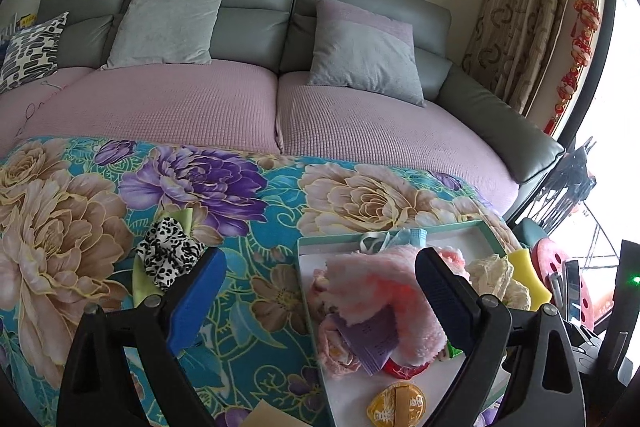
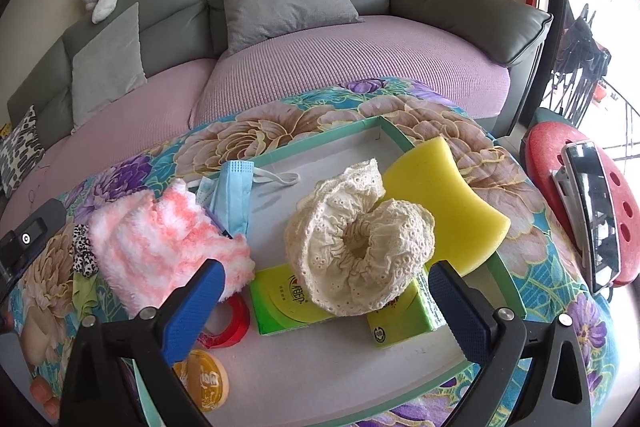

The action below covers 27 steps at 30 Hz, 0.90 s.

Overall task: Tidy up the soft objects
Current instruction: 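Withdraw both tools to the leopard scrunchie and lime-green cloth on the bed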

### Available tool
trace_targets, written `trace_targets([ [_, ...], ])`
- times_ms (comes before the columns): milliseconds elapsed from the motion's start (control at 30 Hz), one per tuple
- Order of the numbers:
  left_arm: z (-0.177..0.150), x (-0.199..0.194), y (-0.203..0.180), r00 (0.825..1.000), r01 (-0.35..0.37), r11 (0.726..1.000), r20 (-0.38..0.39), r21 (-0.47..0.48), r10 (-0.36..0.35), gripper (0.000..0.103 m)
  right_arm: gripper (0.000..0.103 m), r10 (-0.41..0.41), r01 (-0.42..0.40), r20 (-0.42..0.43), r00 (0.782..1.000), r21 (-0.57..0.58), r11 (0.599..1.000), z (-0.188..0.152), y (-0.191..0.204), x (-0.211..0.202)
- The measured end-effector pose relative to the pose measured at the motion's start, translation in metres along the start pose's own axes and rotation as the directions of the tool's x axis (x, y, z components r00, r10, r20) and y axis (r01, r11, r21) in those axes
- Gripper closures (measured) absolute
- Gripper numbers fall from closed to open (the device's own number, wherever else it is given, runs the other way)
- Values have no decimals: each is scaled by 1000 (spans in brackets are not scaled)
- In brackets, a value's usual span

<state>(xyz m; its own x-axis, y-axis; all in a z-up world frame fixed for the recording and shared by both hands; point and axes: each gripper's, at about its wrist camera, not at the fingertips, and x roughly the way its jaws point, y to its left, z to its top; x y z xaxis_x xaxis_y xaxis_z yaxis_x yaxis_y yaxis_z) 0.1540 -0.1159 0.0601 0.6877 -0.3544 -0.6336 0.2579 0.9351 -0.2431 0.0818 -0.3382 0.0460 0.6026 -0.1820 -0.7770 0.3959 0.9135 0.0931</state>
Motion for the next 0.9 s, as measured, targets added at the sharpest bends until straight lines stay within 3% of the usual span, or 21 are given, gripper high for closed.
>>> trace_targets([
  [600, 1, 0, 22, 999, -49, 998, -20, -39, 49, 7, 0, -4, 3, -13, 1000, -39, 999, -1, 10, 3],
  [800, 9, -19, 64, 986, -163, 981, 21, -100, 166, 7, 0, 41, -40, 20, 999, -61, 997, 2, 23, -7],
  [900, 10, -29, 87, 969, -240, 962, 33, -127, 246, 7, 0, 86, -81, 49, 995, -96, 992, 4, 42, -15],
])
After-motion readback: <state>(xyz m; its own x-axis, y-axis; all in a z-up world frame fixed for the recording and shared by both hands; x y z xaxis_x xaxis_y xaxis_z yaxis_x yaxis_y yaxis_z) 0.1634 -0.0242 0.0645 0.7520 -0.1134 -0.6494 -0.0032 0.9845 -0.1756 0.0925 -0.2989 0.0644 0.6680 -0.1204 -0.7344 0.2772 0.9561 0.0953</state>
